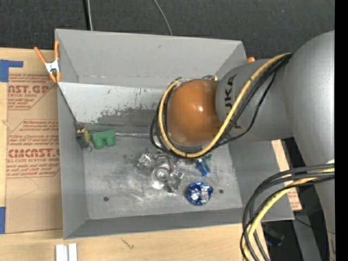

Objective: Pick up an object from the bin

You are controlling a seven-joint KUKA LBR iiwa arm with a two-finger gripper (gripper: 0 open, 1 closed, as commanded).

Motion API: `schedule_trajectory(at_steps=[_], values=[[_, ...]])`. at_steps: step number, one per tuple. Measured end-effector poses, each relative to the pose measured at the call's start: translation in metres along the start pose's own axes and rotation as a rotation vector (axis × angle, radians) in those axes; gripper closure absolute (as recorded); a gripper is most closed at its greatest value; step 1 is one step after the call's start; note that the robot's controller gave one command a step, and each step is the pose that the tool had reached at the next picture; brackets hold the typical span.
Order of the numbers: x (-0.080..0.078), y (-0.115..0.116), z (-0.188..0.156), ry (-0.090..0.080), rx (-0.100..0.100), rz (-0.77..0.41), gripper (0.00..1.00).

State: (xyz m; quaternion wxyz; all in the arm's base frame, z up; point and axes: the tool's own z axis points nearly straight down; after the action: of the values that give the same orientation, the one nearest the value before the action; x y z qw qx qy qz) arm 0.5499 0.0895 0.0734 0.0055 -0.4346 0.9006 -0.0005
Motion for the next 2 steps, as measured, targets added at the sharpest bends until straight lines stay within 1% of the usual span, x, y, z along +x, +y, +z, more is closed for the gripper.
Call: schedule_trajectory(at_steps=[1,2], values=[[0.0056,-0.009,-0.0013,-0.009,0.003,-0.295,0.0],[0.0064,-0.0096,-0.0027,-0.003,0.001,-0.296,1.0]])
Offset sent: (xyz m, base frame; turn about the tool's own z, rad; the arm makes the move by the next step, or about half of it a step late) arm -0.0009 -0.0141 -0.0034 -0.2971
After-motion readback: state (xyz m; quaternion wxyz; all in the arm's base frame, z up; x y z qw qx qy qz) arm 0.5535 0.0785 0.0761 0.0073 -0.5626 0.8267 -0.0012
